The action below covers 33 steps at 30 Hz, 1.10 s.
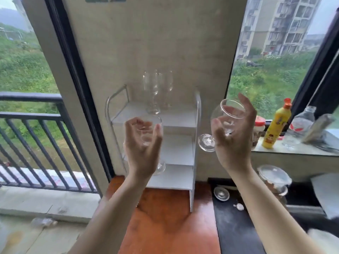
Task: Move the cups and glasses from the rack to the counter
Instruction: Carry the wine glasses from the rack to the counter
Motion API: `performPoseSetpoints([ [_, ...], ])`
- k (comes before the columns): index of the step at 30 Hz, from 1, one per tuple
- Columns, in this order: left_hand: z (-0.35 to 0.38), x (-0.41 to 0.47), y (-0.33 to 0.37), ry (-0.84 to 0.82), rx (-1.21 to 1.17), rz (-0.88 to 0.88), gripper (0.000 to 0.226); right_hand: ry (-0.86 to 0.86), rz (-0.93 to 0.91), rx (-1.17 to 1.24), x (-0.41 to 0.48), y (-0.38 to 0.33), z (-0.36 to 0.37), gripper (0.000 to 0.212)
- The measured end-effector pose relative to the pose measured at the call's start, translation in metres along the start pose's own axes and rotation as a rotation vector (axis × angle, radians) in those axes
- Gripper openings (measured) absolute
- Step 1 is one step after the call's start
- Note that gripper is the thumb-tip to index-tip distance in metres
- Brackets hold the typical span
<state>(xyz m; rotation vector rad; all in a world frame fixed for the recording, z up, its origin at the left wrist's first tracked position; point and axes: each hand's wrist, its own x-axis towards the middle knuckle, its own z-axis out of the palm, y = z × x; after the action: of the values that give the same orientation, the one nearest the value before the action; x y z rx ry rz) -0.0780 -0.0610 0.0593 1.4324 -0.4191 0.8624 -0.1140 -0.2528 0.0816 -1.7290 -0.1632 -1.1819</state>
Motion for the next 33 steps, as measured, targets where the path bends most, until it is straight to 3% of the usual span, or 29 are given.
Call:
performPoseSetpoints([
  [7,0.077,-0.095,0.012,-0.244,-0.161,-0.123,0.027,0.079,0.134,-0.287,-0.072,0.027,-0.121,0.073],
  [12,0.144,-0.159,0.059,-0.46,-0.263,-0.133,0.055,0.166,0.181,-0.441,-0.107,0.011,-0.233,0.075],
  [21,0.259,-0.324,0.224,-0.775,-0.511,-0.126,0.056,0.405,0.237,-0.641,-0.196,-0.077,-0.484,0.064],
  [29,0.326,-0.523,0.401,-1.054,-0.812,-0.353,0.051,0.634,0.282,-0.863,-0.311,-0.182,-0.699,0.069],
  [33,0.35,-0.595,0.461,-1.214,-0.857,-0.36,0.054,0.743,0.334,-0.951,-0.356,-0.215,-0.773,0.068],
])
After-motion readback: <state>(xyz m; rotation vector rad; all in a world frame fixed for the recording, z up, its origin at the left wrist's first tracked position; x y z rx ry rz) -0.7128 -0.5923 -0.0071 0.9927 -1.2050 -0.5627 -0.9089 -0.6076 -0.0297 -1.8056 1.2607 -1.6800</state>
